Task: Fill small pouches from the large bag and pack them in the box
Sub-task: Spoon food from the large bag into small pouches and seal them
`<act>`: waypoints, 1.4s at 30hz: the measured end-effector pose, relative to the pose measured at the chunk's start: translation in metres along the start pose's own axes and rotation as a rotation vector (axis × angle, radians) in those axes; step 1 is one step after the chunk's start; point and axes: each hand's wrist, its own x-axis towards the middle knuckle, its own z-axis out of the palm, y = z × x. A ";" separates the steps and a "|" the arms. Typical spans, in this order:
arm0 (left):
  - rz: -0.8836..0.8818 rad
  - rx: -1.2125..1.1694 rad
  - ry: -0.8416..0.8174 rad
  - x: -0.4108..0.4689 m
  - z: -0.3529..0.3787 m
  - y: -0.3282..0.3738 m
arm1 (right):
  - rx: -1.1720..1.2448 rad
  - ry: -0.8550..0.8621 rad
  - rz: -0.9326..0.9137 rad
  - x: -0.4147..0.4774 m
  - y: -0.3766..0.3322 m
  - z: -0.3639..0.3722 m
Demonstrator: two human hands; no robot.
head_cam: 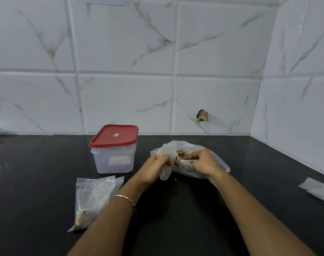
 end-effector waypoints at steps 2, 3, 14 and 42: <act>0.007 -0.011 -0.037 -0.002 0.002 0.002 | 0.043 -0.006 0.009 0.002 -0.001 0.003; 0.004 -0.014 -0.038 -0.003 0.002 0.003 | 0.063 -0.004 0.016 0.003 -0.002 0.005; 0.005 0.209 0.188 0.003 0.001 -0.002 | 0.310 0.043 0.054 0.010 -0.001 0.002; -0.070 0.442 0.265 0.003 -0.001 -0.006 | 0.388 -0.138 0.016 -0.032 -0.047 -0.058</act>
